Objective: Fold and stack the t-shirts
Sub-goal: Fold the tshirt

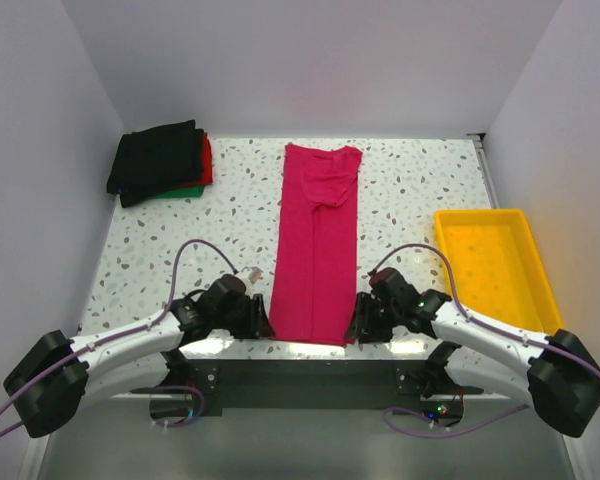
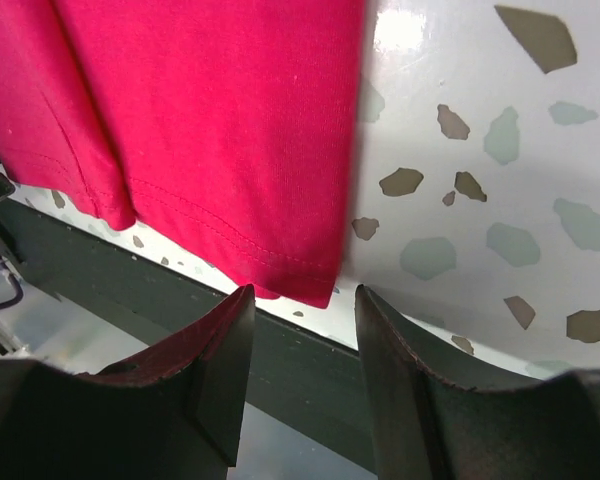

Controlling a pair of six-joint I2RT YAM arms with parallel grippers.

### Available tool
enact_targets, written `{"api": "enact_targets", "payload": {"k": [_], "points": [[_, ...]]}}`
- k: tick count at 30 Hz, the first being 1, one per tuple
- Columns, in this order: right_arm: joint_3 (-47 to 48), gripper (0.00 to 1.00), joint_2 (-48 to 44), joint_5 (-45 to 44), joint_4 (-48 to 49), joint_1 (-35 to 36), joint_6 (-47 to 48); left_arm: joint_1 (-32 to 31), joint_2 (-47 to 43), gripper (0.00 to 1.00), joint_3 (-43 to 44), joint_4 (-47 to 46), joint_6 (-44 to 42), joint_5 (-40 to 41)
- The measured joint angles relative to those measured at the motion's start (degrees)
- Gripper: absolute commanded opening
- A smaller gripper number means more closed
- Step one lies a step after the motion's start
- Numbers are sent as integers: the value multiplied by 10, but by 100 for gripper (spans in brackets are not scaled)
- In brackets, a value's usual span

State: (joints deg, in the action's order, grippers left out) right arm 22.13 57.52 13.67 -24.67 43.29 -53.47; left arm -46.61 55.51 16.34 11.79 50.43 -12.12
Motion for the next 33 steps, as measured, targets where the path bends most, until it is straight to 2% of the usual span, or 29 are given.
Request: {"api": "enact_targets", "payload": {"k": [10, 22, 26, 33], "points": [[-6, 47, 19, 0, 35, 18, -32, 0, 11, 38, -21, -59, 11, -21], [-17, 41, 22, 2, 66, 20, -51, 1, 14, 11, -42, -89, 16, -28], [-23, 36, 22, 5, 75, 21, -56, 1, 15, 3, -51, -106, 17, -36], [-30, 17, 21, 6, 80, 21, -58, -6, 6, 0, -62, -119, 25, -39]]}}
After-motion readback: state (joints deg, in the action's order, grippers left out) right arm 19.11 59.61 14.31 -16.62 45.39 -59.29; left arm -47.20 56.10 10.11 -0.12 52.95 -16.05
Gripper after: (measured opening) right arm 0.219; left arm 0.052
